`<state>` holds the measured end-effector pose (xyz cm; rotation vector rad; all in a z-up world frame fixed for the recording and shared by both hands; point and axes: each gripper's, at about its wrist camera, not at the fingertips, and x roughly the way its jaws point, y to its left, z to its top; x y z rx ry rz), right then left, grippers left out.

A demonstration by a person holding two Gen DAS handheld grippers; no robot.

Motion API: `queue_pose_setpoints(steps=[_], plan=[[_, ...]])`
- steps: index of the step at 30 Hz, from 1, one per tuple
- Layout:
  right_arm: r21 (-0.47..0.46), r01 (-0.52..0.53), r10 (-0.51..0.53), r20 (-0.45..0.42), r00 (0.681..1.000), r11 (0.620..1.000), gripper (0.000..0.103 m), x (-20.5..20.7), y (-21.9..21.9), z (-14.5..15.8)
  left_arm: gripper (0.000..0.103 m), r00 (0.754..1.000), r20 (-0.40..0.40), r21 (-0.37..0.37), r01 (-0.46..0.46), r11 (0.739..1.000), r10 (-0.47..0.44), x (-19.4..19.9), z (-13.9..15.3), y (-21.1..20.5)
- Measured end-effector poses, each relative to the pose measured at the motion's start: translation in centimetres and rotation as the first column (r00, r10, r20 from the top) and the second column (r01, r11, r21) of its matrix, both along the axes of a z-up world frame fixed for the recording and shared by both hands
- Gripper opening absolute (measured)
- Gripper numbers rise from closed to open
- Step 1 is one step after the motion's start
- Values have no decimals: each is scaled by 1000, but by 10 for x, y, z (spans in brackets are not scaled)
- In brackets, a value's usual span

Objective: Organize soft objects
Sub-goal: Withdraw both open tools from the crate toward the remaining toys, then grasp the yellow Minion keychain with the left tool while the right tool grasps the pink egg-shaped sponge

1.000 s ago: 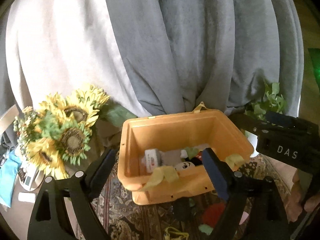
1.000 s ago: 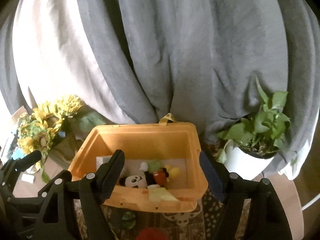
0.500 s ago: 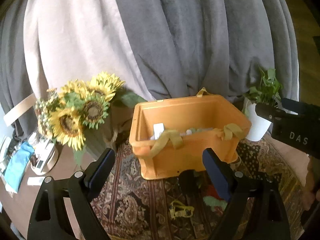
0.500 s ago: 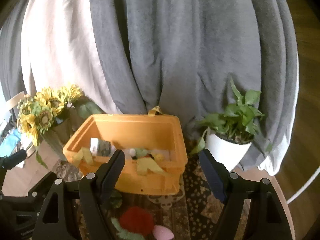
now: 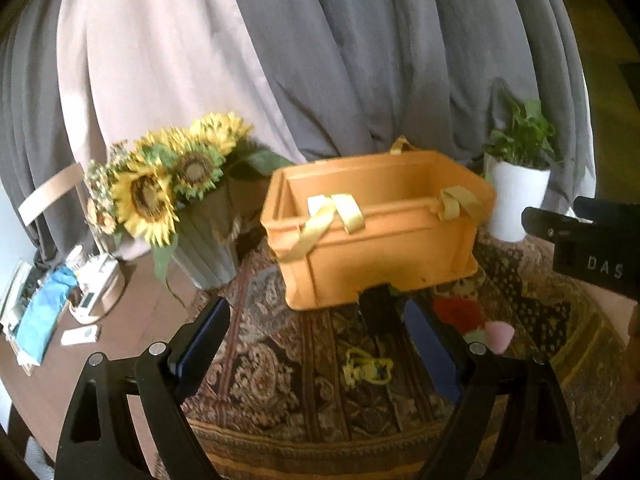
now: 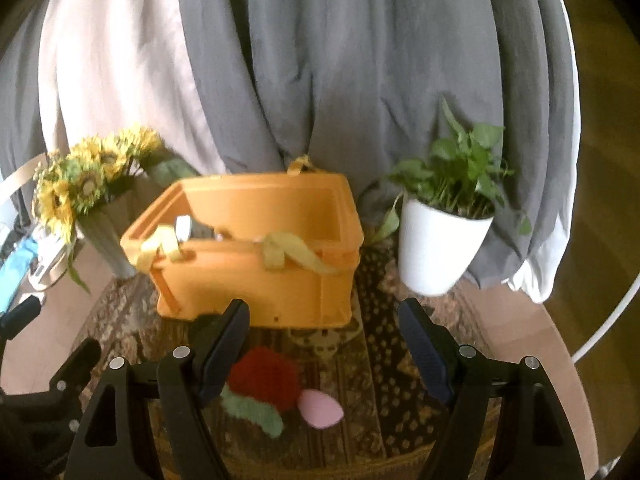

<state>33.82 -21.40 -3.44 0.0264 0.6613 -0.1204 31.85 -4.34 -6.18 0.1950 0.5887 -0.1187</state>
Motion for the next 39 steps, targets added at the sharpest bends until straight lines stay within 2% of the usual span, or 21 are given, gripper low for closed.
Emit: queue_pose_setpoints(steps=[7,15,19,26,39], plan=[[-26,8,-10,-54,998,1000,78,-12,-4,-20,90,998,-53,53,22,998,-19,-6,-21,-10],[-21,14,-17,-171,985,1000,78,-10,-11,-52,90,991,-131,94,43,995,-30,-2,-47,-21],[-24,14,-19,-225,974,1000,78,-5,-13,-69,90,984,-176,101,49,994,-31,6,-61,-23],[1,-8,8,-307,952,1000,77,4,-11,-94,90,978,-205,112,49,992,-25,16,-77,-26],[16,-35,38,-387,921,999,77,25,-9,-126,90,963,-269,134,71,988,-33,37,-106,-32]])
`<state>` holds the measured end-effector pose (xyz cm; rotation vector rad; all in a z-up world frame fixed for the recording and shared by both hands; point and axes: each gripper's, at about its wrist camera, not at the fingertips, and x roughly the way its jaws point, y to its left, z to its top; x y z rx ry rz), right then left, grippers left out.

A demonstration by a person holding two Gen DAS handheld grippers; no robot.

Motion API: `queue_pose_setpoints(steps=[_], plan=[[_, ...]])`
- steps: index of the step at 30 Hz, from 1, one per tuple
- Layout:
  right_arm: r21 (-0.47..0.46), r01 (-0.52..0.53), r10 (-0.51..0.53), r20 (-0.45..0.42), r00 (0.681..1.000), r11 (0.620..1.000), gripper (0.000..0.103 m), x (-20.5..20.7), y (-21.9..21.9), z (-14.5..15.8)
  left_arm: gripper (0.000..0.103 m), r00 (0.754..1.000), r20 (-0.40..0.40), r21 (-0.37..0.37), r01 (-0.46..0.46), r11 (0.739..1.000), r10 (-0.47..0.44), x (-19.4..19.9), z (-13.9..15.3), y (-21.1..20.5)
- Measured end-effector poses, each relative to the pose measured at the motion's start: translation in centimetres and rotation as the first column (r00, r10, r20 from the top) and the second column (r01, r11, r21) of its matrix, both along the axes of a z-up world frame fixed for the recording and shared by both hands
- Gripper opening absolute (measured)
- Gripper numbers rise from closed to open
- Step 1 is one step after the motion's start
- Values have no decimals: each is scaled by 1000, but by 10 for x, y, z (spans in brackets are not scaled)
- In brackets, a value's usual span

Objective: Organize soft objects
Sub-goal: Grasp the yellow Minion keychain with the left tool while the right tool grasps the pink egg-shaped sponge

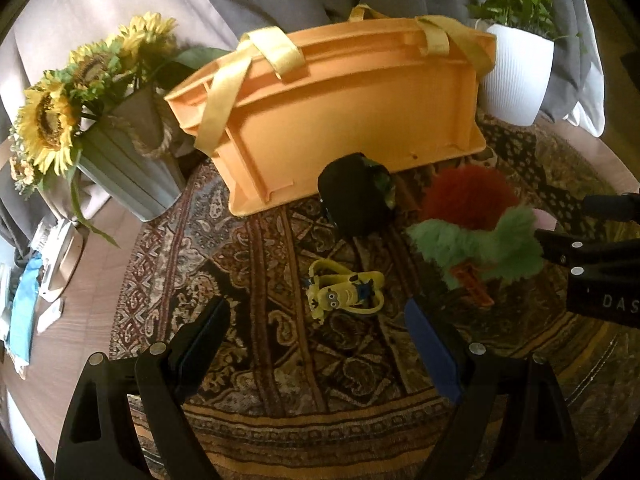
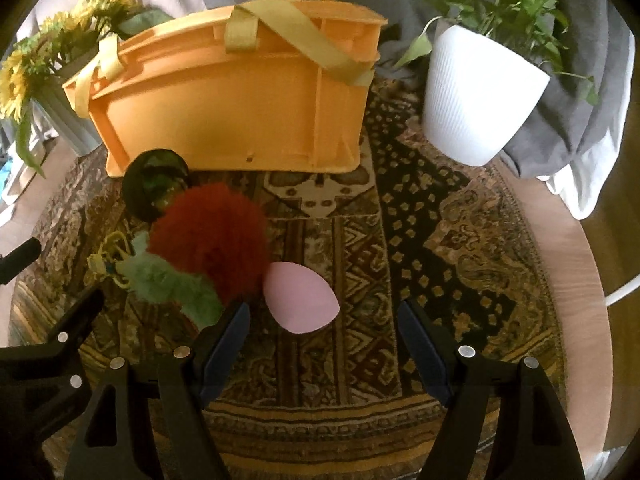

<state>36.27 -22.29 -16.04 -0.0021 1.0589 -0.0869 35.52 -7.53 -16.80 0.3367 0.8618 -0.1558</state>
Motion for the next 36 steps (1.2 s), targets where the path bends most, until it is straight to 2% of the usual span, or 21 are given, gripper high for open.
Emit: queue_pose_setpoints(steps=[12,23,29,31,36], plan=[[-17,-25,25,-40,999,1000,77,18,2,-15,89,999,-31,4,8,1000,-8,18,-17,-4],[-33,-46,45,-36,998,998,75,24,4,-27,76,997,-70,-19,25,1000,-26,28,-32,-5],[-26,-56,55,-47,997,998,65,27,4,-33,66,996,-81,-44,29,999,-33,31,-35,-5],[-17,-60,59,-46,997,998,58,27,4,-33,58,995,-86,-61,36,997,-42,32,-36,-5],[9,-74,74,-42,996,997,47,27,2,-32,54,994,-98,-91,40,995,-48,33,-36,-5]])
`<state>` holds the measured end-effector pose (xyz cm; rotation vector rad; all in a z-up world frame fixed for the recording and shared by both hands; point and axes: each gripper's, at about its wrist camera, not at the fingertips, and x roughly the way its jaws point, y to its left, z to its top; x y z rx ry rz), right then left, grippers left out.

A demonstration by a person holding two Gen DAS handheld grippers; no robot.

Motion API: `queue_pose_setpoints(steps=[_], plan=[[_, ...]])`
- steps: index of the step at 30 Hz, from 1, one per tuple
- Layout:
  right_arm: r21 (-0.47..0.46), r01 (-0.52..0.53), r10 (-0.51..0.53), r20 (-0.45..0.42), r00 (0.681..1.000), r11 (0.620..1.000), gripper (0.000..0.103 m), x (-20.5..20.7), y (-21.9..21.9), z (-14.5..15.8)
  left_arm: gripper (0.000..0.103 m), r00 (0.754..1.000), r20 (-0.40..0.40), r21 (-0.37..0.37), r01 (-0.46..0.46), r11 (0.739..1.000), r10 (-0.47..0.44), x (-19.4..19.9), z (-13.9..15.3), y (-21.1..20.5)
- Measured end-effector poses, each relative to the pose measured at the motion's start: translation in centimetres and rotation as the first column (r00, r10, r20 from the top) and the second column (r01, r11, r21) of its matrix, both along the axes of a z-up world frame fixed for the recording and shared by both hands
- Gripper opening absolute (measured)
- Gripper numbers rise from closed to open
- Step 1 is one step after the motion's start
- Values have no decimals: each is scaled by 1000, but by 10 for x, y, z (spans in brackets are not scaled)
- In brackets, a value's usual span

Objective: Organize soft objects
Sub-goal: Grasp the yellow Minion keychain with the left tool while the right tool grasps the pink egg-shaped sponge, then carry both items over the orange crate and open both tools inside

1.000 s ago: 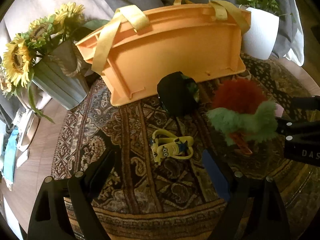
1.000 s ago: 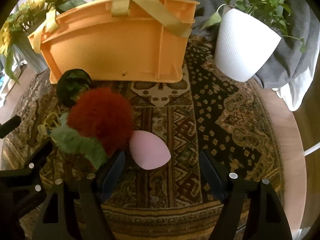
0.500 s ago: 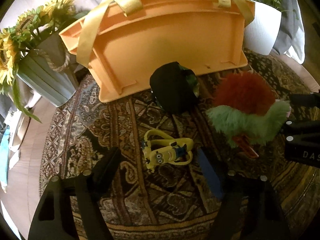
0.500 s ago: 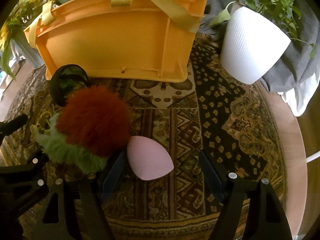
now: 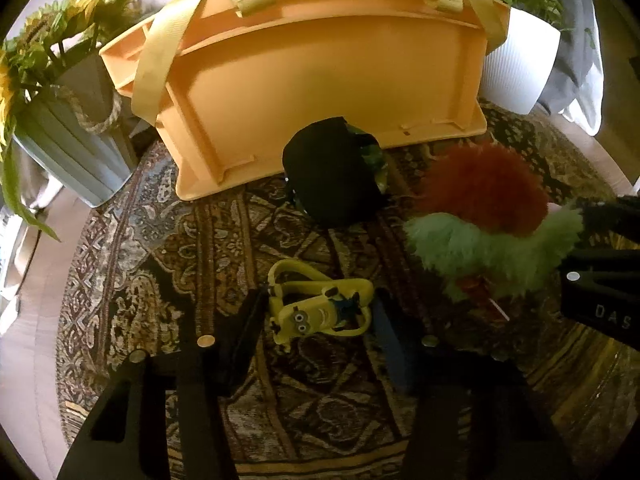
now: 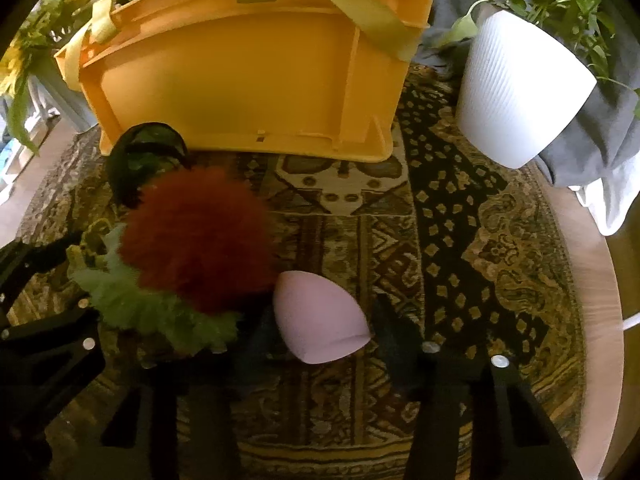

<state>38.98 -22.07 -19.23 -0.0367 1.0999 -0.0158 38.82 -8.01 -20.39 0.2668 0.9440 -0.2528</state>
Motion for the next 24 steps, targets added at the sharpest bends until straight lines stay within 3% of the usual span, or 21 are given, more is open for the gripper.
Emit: queue_pose_setpoints(steps=[8,24], plan=[[4,3,-3,16,1000,1000,45,-10,4,8,52,1000,-17,-53,-14,999,13,-3,6,5],[11,22,-23,146,989,1000,45,-31,5,58,52,995,95,-102,-26,994,36,-23,59,10]])
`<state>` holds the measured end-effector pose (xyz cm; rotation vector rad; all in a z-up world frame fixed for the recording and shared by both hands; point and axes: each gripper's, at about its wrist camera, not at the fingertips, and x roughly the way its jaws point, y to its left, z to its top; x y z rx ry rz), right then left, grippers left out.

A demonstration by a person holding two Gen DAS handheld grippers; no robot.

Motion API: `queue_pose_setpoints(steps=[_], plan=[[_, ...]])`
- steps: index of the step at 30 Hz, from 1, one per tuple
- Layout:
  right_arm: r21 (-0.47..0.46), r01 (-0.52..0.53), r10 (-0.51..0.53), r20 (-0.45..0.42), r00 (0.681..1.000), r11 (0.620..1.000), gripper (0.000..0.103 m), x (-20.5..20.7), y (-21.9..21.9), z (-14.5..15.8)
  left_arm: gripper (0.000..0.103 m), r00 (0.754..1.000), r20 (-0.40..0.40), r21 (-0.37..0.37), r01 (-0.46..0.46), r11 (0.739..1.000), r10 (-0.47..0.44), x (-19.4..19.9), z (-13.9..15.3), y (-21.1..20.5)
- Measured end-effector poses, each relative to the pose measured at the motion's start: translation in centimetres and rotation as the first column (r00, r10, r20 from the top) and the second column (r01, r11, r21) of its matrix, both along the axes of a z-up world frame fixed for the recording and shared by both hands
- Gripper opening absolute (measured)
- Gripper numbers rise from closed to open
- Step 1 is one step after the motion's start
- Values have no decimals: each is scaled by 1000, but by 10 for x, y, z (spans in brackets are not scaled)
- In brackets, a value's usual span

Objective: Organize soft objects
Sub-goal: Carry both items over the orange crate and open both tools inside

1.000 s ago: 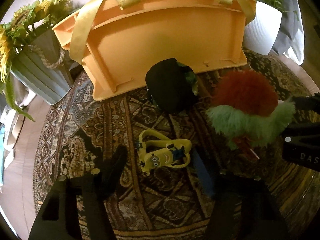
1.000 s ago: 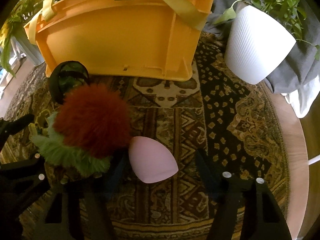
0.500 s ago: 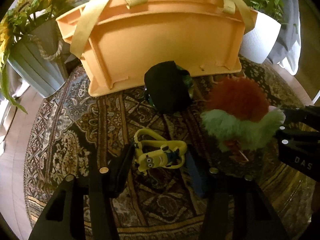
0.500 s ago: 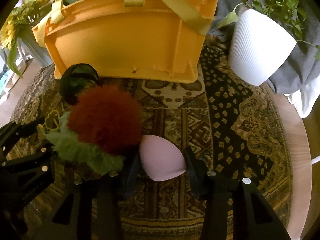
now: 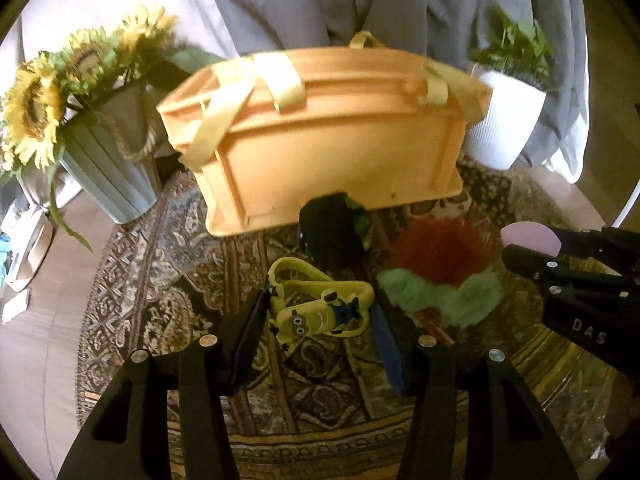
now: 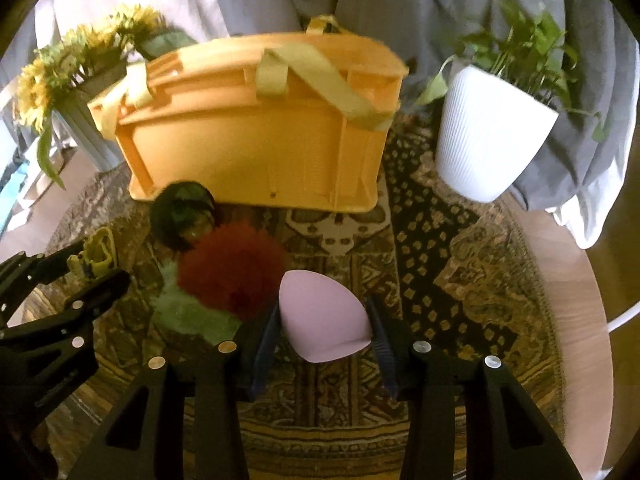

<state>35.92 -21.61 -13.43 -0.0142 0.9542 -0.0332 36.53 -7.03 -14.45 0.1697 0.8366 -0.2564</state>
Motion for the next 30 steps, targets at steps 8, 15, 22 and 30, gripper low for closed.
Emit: queue_pose_setpoints(steps=[8,15,22,30], plan=[[3,-8,8,81,997,1000,45,-7,3,27,52,997,79,-19,-16,1000,18,-11,26,4],[12,-20,18,151,988,1000,45,-13,8,49,52,988,148,-36,-29,999,34,-19,50,8],[25,-24,18,232,973,999,45,-14,10,73,52,974,219,-51,-45,998,55,-20,72,13],[30,-33,22,324,946,999,45,-10,13,99,52,952,297,-60,-60,996,75,-14,96,16]])
